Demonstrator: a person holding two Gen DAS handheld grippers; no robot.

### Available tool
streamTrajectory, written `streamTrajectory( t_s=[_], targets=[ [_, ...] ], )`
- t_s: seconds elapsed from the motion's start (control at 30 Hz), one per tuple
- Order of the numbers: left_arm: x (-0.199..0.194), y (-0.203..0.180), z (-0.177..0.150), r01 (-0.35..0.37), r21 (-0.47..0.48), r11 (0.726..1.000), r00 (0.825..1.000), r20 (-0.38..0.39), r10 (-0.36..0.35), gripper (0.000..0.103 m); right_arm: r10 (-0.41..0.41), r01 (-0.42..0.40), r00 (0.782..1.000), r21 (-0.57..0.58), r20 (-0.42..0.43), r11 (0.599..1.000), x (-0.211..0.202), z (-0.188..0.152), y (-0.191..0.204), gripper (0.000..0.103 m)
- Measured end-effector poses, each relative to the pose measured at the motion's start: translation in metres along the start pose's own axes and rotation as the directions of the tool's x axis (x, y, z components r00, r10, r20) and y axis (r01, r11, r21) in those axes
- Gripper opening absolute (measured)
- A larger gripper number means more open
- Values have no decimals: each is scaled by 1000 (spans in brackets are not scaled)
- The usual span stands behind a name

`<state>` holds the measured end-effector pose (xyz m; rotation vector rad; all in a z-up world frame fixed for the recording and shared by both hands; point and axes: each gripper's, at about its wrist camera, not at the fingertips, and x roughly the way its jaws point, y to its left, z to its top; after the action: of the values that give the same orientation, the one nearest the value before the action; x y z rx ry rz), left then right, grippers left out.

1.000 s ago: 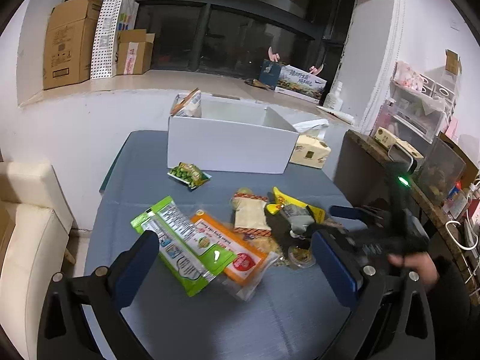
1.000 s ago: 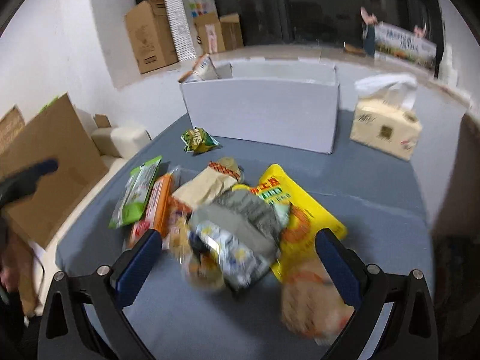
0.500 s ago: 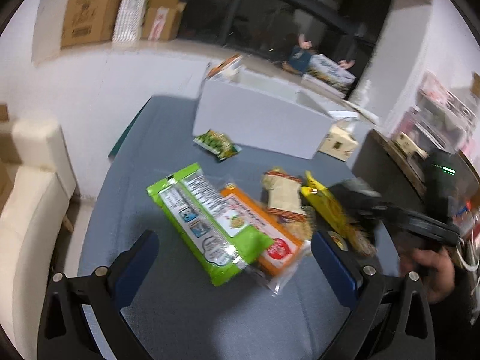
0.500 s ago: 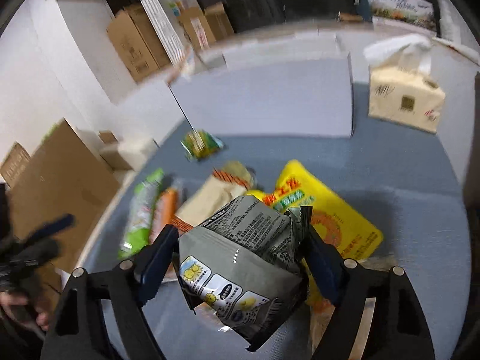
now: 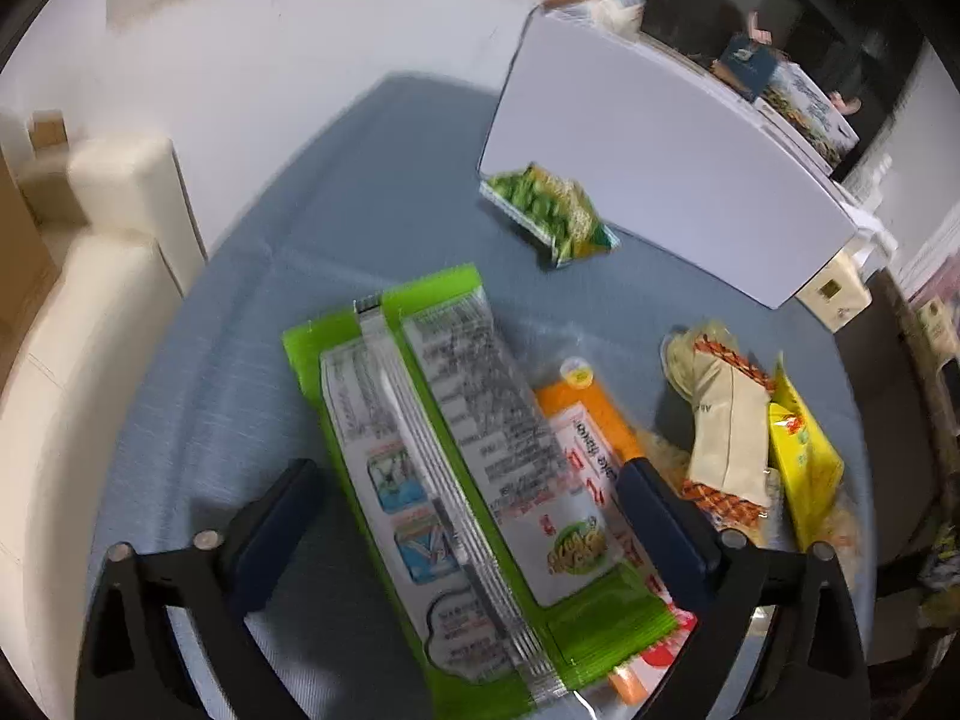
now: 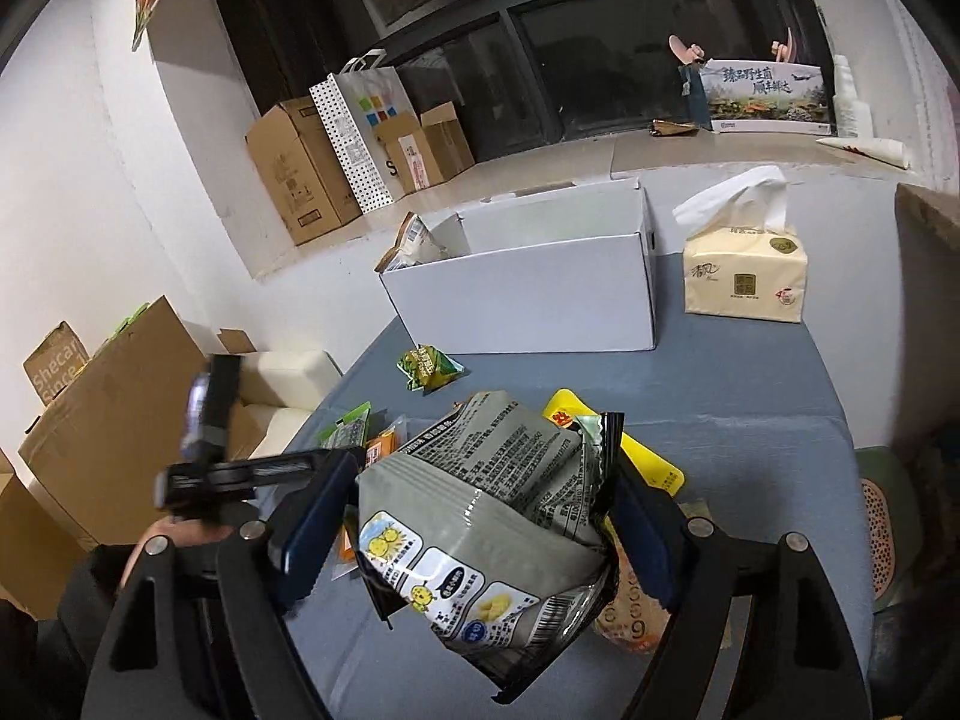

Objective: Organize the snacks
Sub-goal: 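Grasp the silver-grey bag with the right tool while the left tool grasps the long green-white bag, then carry both bags into the white box and open both tools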

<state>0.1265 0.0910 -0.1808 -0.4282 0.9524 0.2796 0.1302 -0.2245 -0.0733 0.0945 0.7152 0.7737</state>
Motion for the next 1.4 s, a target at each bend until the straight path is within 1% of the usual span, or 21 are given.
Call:
streamTrajectory(
  t_s=[0.03, 0.1, 0.2, 0.27, 0.33, 0.37, 0.47, 0.57, 0.63, 0.73, 0.87, 0.93, 1.03, 1.1, 1.13, 1.17, 1.2, 1.23, 1.27, 1.33, 1.4],
  targets=[
    [-3, -1, -1, 25, -2, 1000, 1000, 7, -25, 77, 0, 0, 1000, 0, 0, 1000, -1, -1, 0, 86],
    [-12, -1, -2, 37, 0, 999, 999, 32, -37, 75, 0, 0, 1000, 1, -1, 1000, -1, -2, -1, 86],
    [-43, -3, -8, 68, 56, 996, 986, 151, -75, 74, 5, -5, 1000, 9, 4, 1000, -4, -5, -2, 86],
    [-71, -9, -9, 105, 119, 987, 964, 231, -130, 74, 1, -1, 1000, 8, 13, 1000, -4, -5, -1, 86],
    [-91, -18, -3, 110, 169, 980, 949, 275, -154, 74, 2, -3, 1000, 5, 31, 1000, -5, -1, 0, 86],
    [-105, -28, 5, 118, 203, 972, 934, 309, -178, 74, 1, -1, 999, 4, 42, 1000, -4, 3, -1, 86],
    [-125, -53, 35, 141, 284, 948, 907, 348, -239, 74, -14, 15, 998, -5, 64, 1000, 2, 27, -4, 86],
    [-131, -82, 77, 147, 338, 930, 886, 373, -276, 74, -15, 16, 995, -10, 97, 1000, 9, 63, -9, 86],
    [-133, -97, 106, 160, 370, 915, 877, 373, -304, 74, -5, 6, 994, -10, 109, 1000, 17, 88, -13, 86],
    [-122, -118, 152, 159, 406, 900, 885, 346, -312, 74, 11, -12, 993, 6, 118, 1000, 38, 131, -24, 86],
    [-83, -141, 205, 158, 410, 898, 915, 282, -290, 74, 32, -38, 995, 62, 92, 997, 74, 179, -46, 86],
    [-69, -150, 218, 146, 428, 892, 925, 261, -276, 74, 15, -21, 997, 74, 77, 997, 91, 196, -53, 86],
    [-51, -159, 231, 121, 457, 881, 933, 250, -258, 74, -20, 16, 998, 65, 57, 998, 118, 223, -62, 86],
    [-41, -159, 239, 107, 459, 882, 938, 248, -243, 76, -22, 17, 998, 76, 59, 997, 132, 236, -67, 86],
    [-34, -159, 243, 106, 462, 880, 944, 231, -235, 81, -24, 18, 998, 89, 64, 996, 136, 242, -70, 86],
    [-22, -159, 250, 108, 466, 878, 959, 186, -216, 86, -26, 18, 997, 102, 72, 995, 141, 248, -73, 88],
    [-13, -160, 254, 102, 468, 878, 967, 161, -198, 97, -26, 17, 997, 112, 77, 994, 146, 253, -75, 92],
    [-7, -158, 254, 97, 473, 876, 973, 141, -184, 102, -28, 19, 997, 125, 73, 992, 153, 257, -77, 95],
    [-3, -155, 254, 96, 473, 876, 974, 135, -180, 102, -45, 37, 998, 138, 50, 990, 159, 260, -79, 103],
    [-4, -147, 251, 95, 468, 879, 974, 139, -179, 103, -67, 61, 997, 155, 32, 986, 163, 261, -80, 103],
    [-8, -142, 245, 99, 476, 874, 972, 143, -188, 103, -32, 23, 998, 155, 57, 988, 159, 255, -79, 103]
  ],
)
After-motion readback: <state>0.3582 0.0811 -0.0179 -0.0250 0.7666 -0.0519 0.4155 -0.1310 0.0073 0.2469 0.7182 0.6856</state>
